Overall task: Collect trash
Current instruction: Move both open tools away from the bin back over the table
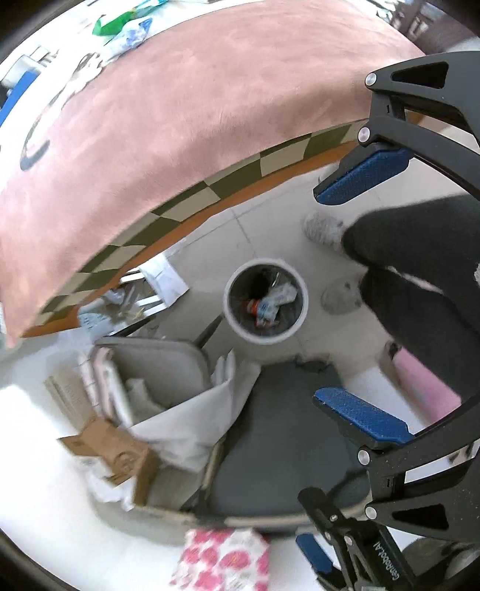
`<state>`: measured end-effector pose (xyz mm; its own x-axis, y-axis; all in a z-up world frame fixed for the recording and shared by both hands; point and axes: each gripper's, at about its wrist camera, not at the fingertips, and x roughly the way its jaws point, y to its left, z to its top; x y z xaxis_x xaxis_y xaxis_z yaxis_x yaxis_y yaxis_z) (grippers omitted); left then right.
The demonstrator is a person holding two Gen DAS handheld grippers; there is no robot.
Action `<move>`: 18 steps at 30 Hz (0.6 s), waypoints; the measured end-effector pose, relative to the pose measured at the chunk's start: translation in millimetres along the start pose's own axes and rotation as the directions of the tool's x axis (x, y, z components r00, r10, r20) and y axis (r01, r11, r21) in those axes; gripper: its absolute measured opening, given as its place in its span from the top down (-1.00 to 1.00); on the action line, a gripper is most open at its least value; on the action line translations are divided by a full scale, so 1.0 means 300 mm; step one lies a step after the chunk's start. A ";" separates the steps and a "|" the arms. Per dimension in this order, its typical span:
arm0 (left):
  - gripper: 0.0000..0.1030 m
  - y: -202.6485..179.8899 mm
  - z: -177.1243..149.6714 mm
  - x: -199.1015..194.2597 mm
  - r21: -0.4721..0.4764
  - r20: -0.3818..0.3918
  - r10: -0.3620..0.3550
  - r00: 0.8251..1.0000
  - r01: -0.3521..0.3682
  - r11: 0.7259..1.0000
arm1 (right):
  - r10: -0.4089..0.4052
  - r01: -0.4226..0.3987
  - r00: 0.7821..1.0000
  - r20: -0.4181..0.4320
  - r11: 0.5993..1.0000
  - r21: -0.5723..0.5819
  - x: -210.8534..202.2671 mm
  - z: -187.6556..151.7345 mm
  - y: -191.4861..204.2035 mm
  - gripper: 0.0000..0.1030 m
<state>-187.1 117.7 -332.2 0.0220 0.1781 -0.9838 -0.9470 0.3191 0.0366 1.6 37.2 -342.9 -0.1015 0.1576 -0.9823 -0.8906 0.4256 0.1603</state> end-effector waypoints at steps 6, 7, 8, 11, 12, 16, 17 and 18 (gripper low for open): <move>-0.97 -0.128 0.141 -0.178 0.042 0.137 0.037 0.990 -0.043 0.998 | 0.095 -0.109 0.991 0.092 0.980 0.168 -0.186 0.085 -0.156 -0.95; -0.97 -0.152 0.166 -0.192 0.054 0.151 0.042 0.988 -0.050 0.997 | 0.094 -0.113 0.990 0.105 0.977 0.184 -0.203 0.102 -0.182 -0.95; -0.97 -0.188 0.196 -0.204 0.071 0.166 0.045 0.985 -0.057 0.996 | 0.090 -0.115 0.988 0.126 0.972 0.206 -0.233 0.128 -0.231 -0.95; -0.97 -0.337 0.298 -0.225 0.127 0.182 0.033 0.983 -0.057 0.990 | 0.060 -0.109 0.983 0.175 0.952 0.285 -0.306 0.196 -0.401 -0.95; -0.97 -0.414 0.340 -0.225 0.152 0.181 0.021 0.983 -0.049 0.987 | 0.041 -0.100 0.982 0.182 0.940 0.325 -0.328 0.220 -0.482 -0.95; -0.97 -0.696 0.469 -0.194 0.256 0.151 -0.037 0.988 -0.003 0.967 | -0.030 -0.062 0.982 0.184 0.877 0.476 -0.373 0.279 -0.795 -0.95; -0.97 -0.775 0.499 -0.182 0.285 0.139 -0.053 0.989 0.011 0.958 | -0.069 -0.034 0.982 0.175 0.850 0.526 -0.380 0.288 -0.904 -0.95; -0.97 -0.864 0.528 -0.167 0.319 0.124 -0.072 0.990 0.029 0.947 | -0.098 -0.016 0.981 0.166 0.819 0.574 -0.382 0.293 -1.019 -0.95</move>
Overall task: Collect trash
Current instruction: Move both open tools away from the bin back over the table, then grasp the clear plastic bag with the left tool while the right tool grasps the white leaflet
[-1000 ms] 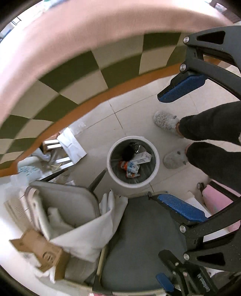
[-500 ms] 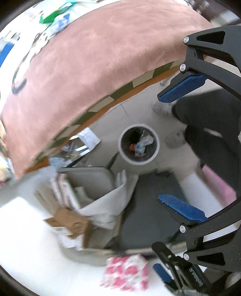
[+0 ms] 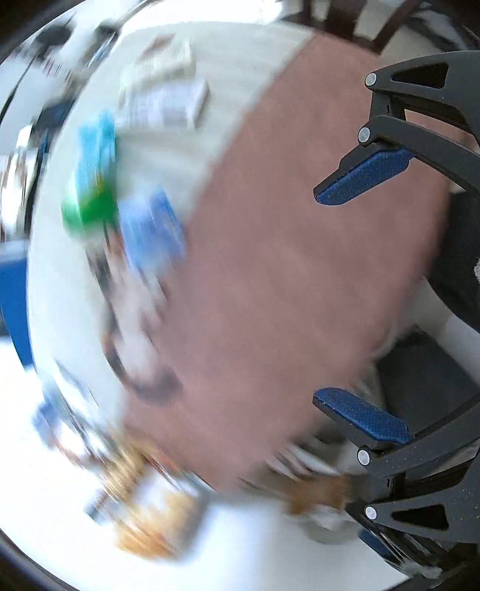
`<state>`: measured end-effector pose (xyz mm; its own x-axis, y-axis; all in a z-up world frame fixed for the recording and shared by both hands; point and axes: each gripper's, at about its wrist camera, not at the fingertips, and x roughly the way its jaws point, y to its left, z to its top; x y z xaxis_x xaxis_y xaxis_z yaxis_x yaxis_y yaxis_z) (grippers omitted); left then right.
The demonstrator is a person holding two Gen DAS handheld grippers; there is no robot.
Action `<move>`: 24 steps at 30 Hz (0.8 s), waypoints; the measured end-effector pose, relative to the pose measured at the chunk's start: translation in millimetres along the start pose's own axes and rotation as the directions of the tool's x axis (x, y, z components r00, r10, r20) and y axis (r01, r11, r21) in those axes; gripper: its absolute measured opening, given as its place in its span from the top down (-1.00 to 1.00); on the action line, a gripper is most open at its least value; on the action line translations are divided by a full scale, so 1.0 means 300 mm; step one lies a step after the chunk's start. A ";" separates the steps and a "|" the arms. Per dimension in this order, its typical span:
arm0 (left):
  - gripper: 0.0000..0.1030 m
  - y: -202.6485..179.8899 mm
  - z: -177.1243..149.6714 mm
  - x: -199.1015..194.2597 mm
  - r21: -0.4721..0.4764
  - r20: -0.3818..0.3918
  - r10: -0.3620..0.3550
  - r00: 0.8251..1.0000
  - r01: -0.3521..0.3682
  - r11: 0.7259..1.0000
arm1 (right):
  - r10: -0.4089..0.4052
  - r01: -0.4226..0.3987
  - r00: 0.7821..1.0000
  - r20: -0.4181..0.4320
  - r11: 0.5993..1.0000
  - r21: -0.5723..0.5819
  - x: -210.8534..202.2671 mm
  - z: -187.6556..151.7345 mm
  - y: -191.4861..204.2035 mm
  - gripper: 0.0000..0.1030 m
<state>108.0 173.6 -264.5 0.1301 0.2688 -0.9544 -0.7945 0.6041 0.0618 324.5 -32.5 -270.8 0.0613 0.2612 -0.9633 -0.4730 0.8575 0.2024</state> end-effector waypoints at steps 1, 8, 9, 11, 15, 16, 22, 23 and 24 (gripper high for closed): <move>-0.97 -0.079 0.053 0.028 0.032 -0.010 -0.021 1.000 0.021 0.999 | -0.014 0.014 1.000 0.002 0.999 0.031 0.012 0.039 -0.059 -0.95; -0.96 -0.597 0.304 0.236 0.192 -0.137 -0.156 0.978 0.180 0.965 | -0.157 0.164 0.986 -0.048 0.945 0.284 0.165 0.355 -0.552 -0.95; -0.96 -0.668 0.328 0.278 0.210 -0.164 -0.167 0.972 0.199 0.957 | -0.165 0.177 0.984 -0.064 0.935 0.307 0.192 0.386 -0.599 -0.95; -0.95 -0.769 0.355 0.338 0.234 -0.202 -0.182 0.962 0.228 0.945 | -0.173 0.190 0.982 -0.082 0.928 0.321 0.236 0.433 -0.657 -0.95; -0.46 -0.917 0.382 0.462 0.275 -0.258 -0.174 0.950 0.244 0.930 | -0.184 0.207 0.978 -0.102 0.922 0.327 0.314 0.497 -0.716 -0.95; -0.27 -0.939 0.386 0.488 0.277 -0.274 -0.170 0.947 0.247 0.929 | -0.194 0.218 0.975 -0.105 0.920 0.325 0.331 0.512 -0.723 -0.95; 0.23 -1.005 0.401 0.578 0.277 -0.313 -0.150 0.938 0.241 0.930 | -0.237 0.257 0.966 -0.100 0.914 0.315 0.404 0.590 -0.734 -0.95; 0.24 -1.011 0.401 0.584 0.280 -0.314 -0.145 0.938 0.237 0.930 | -0.239 0.260 0.965 -0.104 0.913 0.315 0.418 0.603 -0.737 -0.95; 0.26 -1.013 0.399 0.582 0.282 -0.309 -0.142 0.941 0.233 0.931 | -0.241 0.263 0.965 -0.109 0.912 0.315 0.431 0.614 -0.739 -0.95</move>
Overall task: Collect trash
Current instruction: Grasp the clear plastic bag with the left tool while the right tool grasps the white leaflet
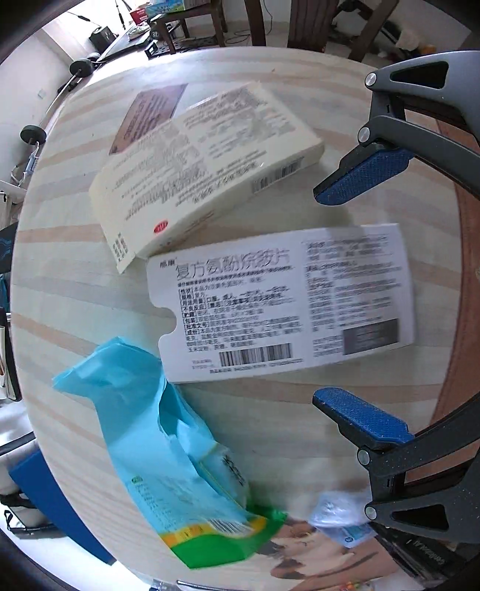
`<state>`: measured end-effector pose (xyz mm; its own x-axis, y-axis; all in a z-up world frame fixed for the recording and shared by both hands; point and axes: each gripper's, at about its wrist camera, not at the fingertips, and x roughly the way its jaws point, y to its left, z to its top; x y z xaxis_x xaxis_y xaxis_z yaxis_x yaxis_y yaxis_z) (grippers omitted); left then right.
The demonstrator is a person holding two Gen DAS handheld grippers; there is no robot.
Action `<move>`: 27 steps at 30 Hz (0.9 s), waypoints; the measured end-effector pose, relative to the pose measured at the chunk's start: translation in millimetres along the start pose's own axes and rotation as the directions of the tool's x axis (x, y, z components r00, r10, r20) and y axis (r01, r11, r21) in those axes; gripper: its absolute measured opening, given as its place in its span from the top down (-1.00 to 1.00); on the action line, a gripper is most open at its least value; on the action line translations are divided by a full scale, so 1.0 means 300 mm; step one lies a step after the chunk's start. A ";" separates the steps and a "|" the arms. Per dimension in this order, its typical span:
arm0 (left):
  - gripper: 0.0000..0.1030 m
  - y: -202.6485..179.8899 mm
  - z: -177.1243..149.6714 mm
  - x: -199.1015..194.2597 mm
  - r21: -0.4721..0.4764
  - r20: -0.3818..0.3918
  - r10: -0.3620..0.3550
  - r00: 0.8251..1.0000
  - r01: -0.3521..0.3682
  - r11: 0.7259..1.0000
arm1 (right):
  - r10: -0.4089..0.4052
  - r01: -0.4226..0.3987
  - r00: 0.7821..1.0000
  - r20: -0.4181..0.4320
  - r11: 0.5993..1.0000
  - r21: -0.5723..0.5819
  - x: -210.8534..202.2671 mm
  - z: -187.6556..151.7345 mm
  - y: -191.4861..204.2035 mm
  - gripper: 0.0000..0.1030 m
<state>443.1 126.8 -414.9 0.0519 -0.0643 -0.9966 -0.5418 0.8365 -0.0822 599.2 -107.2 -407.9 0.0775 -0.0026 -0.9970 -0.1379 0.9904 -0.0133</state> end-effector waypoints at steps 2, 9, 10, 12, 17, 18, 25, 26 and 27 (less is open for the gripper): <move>0.38 -0.011 0.003 -0.003 0.010 0.013 0.009 1.000 -0.009 1.000 | -0.014 0.014 1.000 -0.008 1.000 0.003 0.021 0.020 0.007 -0.95; 0.73 -0.032 -0.004 -0.012 0.015 0.034 0.018 0.999 -0.018 1.000 | -0.028 0.028 0.999 0.038 1.000 0.014 0.029 0.015 0.028 -0.88; 0.75 -0.025 -0.009 -0.019 0.016 0.039 0.021 0.999 -0.021 1.000 | -0.029 0.028 0.999 0.043 1.000 0.012 0.025 0.006 0.027 -0.84; 0.80 -0.023 -0.003 -0.038 0.019 0.050 0.027 0.998 -0.028 0.999 | -0.029 0.029 0.998 0.055 1.000 -0.001 0.008 -0.014 0.034 -0.73; 0.83 -0.018 -0.026 -0.087 0.033 0.086 0.037 0.996 -0.040 0.999 | -0.018 0.020 0.998 0.066 0.999 -0.036 -0.050 -0.085 0.045 -0.47; 0.83 -0.013 -0.034 -0.102 0.035 0.092 0.039 0.995 -0.042 0.999 | -0.015 0.018 0.998 0.067 0.999 -0.039 -0.053 -0.095 0.046 -0.47; 0.84 0.039 -0.128 -0.233 0.024 0.153 0.032 0.988 -0.037 0.999 | 0.040 -0.035 0.997 0.069 0.997 -0.071 -0.114 -0.206 0.062 -0.47; 0.84 0.048 -0.141 -0.252 0.021 0.162 0.033 0.986 -0.036 0.999 | 0.054 -0.048 0.996 0.070 0.996 -0.080 -0.136 -0.235 0.066 -0.47; 0.84 0.058 -0.158 -0.272 0.019 0.174 0.034 0.984 -0.038 0.999 | 0.061 -0.055 0.995 0.073 0.995 -0.088 -0.157 -0.260 0.070 -0.47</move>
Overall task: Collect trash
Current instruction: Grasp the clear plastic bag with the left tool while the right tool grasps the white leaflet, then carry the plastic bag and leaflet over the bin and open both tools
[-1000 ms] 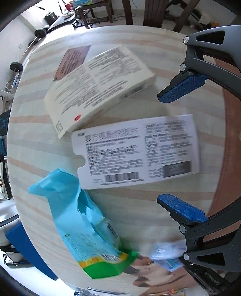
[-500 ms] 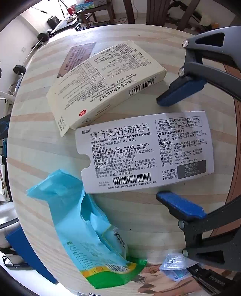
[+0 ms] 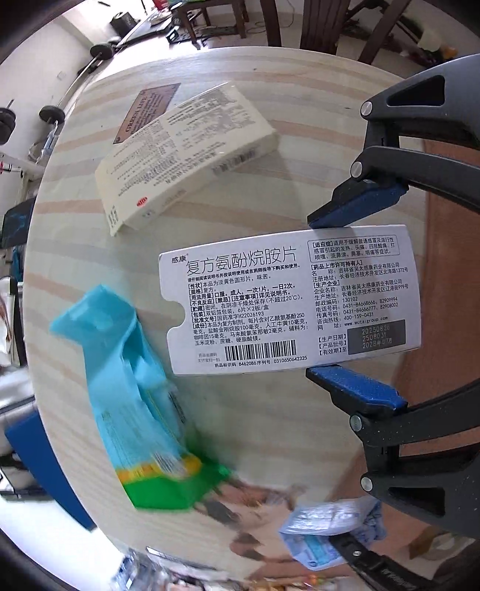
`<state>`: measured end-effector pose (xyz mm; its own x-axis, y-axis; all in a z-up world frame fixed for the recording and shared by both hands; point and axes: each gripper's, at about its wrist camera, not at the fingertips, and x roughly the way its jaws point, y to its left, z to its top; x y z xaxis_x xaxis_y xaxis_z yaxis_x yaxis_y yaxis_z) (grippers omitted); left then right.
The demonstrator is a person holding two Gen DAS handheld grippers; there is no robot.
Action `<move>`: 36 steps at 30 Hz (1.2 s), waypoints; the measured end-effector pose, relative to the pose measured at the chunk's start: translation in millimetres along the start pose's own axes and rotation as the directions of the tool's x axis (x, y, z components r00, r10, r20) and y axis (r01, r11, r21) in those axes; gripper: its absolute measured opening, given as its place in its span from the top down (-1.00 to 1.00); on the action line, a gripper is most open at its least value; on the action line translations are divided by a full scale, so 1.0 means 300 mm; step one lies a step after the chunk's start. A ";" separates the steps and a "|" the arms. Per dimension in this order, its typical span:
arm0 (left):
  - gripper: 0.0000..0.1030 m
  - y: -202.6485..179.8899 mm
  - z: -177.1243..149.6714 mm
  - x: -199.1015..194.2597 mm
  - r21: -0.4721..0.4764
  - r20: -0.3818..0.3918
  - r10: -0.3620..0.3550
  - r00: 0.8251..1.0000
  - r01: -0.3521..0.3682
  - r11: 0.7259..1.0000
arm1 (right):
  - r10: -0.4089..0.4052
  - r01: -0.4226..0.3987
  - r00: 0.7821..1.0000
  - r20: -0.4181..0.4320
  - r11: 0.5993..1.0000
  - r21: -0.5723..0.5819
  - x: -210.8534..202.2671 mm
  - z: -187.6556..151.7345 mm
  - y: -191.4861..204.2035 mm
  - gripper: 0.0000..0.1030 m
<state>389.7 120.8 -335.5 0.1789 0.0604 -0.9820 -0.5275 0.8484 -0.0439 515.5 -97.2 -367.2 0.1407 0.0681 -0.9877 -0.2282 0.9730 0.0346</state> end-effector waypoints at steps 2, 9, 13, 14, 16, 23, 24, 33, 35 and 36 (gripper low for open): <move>0.84 0.023 -0.031 -0.044 -0.008 0.022 0.004 1.000 -0.004 1.000 | 0.019 -0.019 1.000 0.010 1.000 -0.019 -0.045 -0.045 0.020 -0.47; 0.84 0.149 -0.202 -0.186 -0.045 0.098 0.014 0.995 -0.010 0.999 | 0.088 -0.084 0.995 0.048 0.992 -0.096 -0.202 -0.212 0.086 -0.47; 0.84 0.270 -0.337 -0.266 -0.096 0.129 0.018 0.991 -0.006 0.995 | 0.132 -0.121 0.989 0.064 0.980 -0.159 -0.292 -0.284 0.156 -0.47; 0.84 0.299 -0.375 -0.286 -0.109 0.136 0.020 0.990 -0.006 0.994 | 0.145 -0.132 0.987 0.065 0.975 -0.178 -0.312 -0.323 0.190 -0.47; 0.84 0.362 -0.459 -0.328 -0.141 0.151 0.020 0.988 0.001 0.990 | 0.166 -0.148 0.984 0.066 0.966 -0.214 -0.331 -0.379 0.253 -0.47; 0.84 0.591 -0.795 -0.437 -0.259 0.181 0.040 0.983 0.009 0.966 | 0.238 -0.212 0.971 0.034 0.913 -0.348 -0.410 -0.747 0.441 -0.47; 0.84 0.627 -0.847 -0.443 -0.277 0.180 0.040 0.983 0.012 0.961 | 0.241 -0.214 0.970 0.029 0.907 -0.364 -0.413 -0.794 0.459 -0.47; 0.84 0.928 -1.276 -0.256 -0.453 0.029 0.037 0.999 -0.020 0.891 | 0.202 -0.246 0.969 -0.142 0.817 -0.522 -0.234 -1.280 0.668 -0.47; 0.84 0.987 -1.348 -0.162 -0.498 -0.021 0.015 1.000 -0.024 0.867 | 0.166 -0.242 0.969 -0.185 0.795 -0.556 -0.142 -1.366 0.706 -0.47; 0.84 1.016 -1.380 -0.111 -0.518 -0.042 0.009 0.999 -0.029 0.855 | 0.138 -0.236 0.968 -0.208 0.780 -0.580 -0.075 -1.416 0.729 -0.47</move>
<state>-120.8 159.6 -392.3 0.1390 0.0458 -0.9892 -0.8864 0.4512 -0.1037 53.1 20.5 -402.2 -0.0957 0.1543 -0.9834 -0.7696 0.6151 0.1714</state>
